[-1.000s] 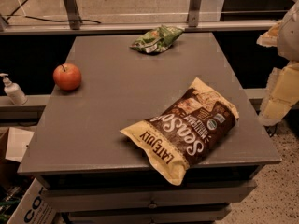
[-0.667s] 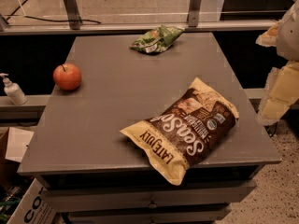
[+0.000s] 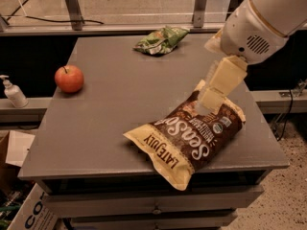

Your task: Move apple near green jalapeno chip bag

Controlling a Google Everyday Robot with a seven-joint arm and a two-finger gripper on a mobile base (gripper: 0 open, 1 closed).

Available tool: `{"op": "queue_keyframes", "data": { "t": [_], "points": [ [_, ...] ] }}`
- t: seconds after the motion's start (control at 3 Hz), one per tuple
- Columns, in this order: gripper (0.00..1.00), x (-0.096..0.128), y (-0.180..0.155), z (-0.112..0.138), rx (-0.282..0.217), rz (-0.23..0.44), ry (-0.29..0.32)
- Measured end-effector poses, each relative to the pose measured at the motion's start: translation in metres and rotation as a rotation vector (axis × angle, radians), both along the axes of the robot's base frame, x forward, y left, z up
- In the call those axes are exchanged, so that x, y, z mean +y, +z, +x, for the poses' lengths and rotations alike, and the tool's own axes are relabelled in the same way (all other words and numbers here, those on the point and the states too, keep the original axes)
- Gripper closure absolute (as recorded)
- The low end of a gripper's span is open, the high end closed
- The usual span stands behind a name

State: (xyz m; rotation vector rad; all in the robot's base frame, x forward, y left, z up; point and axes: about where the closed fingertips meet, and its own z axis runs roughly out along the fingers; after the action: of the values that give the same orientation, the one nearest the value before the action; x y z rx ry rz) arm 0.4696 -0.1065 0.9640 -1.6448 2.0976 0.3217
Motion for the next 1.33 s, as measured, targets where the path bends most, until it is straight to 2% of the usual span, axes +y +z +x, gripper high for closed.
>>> {"op": "queue_keyframes", "data": {
  "t": [0.67,1.0,1.33],
  "points": [
    [0.00,0.075,-0.009,0.006,0.037,0.187,0.074],
    [0.00,0.075,-0.009,0.006,0.037,0.187,0.074],
    [0.00,0.072,-0.013,0.006,0.020,0.220,0.065]
  ]
}}
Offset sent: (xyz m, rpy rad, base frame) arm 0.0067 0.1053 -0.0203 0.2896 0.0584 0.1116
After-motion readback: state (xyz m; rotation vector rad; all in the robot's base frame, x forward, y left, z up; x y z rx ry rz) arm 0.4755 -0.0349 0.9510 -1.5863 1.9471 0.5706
